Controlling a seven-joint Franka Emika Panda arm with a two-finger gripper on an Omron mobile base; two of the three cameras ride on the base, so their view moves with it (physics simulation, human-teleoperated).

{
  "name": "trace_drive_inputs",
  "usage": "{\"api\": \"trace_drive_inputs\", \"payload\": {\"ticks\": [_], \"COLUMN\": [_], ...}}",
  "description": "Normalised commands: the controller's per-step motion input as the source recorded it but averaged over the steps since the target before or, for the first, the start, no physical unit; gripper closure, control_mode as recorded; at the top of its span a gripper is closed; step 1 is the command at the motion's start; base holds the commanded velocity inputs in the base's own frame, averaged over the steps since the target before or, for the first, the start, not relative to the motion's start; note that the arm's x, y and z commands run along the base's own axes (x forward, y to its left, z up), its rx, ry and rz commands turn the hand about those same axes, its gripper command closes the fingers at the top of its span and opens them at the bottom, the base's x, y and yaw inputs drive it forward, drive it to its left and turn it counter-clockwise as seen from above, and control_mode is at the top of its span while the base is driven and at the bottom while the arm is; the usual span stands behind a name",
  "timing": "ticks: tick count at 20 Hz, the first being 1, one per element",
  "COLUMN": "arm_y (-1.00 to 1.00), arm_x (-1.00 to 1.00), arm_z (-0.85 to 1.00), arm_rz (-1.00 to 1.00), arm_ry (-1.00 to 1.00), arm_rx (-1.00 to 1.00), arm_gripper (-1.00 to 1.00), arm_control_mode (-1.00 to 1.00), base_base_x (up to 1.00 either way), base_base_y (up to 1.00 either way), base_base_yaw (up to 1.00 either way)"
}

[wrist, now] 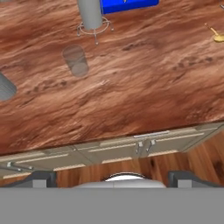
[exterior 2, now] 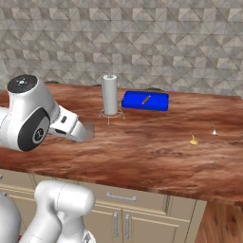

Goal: Take the tongs from the drawer on the left and place them on the dining counter next to the tray containing the kebab skewer.

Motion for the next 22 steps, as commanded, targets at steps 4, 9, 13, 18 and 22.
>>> {"api": "trace_drive_inputs", "payload": {"ticks": [4,9,13,18,22], "arm_y": [0.15,0.27,0.44,0.63,0.68], "arm_x": [0.0,0.0,0.0,-0.04,-0.14], "arm_z": [0.1,0.14,0.06,0.02,0.0], "arm_rz": [0.0,0.01,0.09,0.19,0.24], "arm_ry": [0.0,0.0,0.0,0.0,0.0], "arm_rx": [0.0,0.0,-0.02,-0.05,-0.07], "arm_gripper": [-1.0,-1.0,-1.0,-1.0,-1.0], "arm_control_mode": [-1.0,-1.0,-1.0,-1.0,-1.0], "base_base_x": [0.0,0.0,0.0,0.0,0.0], "base_base_y": [0.0,0.0,0.0,0.0,0.0], "base_base_yaw": [0.0,0.0,0.0,0.0,0.0]}}
